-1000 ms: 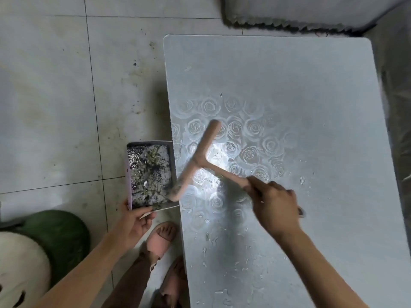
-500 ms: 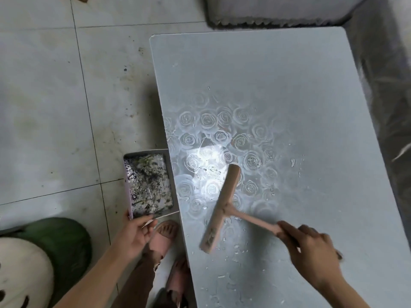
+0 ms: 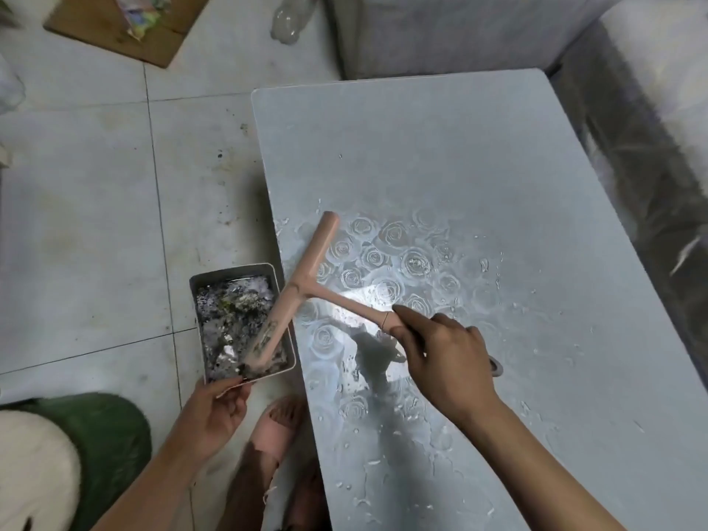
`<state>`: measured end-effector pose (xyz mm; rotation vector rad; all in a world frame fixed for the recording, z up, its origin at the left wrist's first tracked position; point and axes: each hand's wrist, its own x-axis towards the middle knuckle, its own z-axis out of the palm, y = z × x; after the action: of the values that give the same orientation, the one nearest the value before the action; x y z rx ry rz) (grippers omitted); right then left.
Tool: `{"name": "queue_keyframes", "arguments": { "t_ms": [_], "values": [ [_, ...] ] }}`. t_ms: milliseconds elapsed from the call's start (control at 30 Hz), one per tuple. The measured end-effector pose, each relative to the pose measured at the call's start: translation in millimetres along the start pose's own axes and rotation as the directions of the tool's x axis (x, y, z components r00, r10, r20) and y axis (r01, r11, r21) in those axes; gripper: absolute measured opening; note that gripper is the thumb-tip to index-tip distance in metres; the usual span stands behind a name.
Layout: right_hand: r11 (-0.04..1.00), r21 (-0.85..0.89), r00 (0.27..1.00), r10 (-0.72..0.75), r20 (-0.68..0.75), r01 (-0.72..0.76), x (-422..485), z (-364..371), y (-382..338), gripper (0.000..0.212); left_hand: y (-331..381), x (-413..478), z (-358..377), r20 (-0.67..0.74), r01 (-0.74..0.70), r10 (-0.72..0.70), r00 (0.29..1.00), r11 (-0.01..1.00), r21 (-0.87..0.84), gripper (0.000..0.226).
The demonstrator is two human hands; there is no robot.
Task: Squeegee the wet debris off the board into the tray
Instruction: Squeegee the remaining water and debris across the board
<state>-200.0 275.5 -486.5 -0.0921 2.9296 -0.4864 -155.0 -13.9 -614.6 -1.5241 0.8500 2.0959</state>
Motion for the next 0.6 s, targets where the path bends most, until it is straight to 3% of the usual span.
{"name": "queue_keyframes", "arguments": {
  "t_ms": [167, 600],
  "values": [
    [0.998, 0.03, 0.989, 0.047, 0.139, -0.052, -14.6, -10.3, -9.8, 0.032, -6.1, -27.7, -12.4, 0.026, 0.067, -0.066, 0.997, 0.997, -0.047, 0.011],
    [0.986, 0.14, 0.957, -0.121, 0.263, 0.086, -34.1, -74.3, -142.5, 0.031, 51.5, -174.1, -115.0, -0.027, -0.138, 0.135, 0.99, 0.969, -0.206, 0.016]
  ]
}}
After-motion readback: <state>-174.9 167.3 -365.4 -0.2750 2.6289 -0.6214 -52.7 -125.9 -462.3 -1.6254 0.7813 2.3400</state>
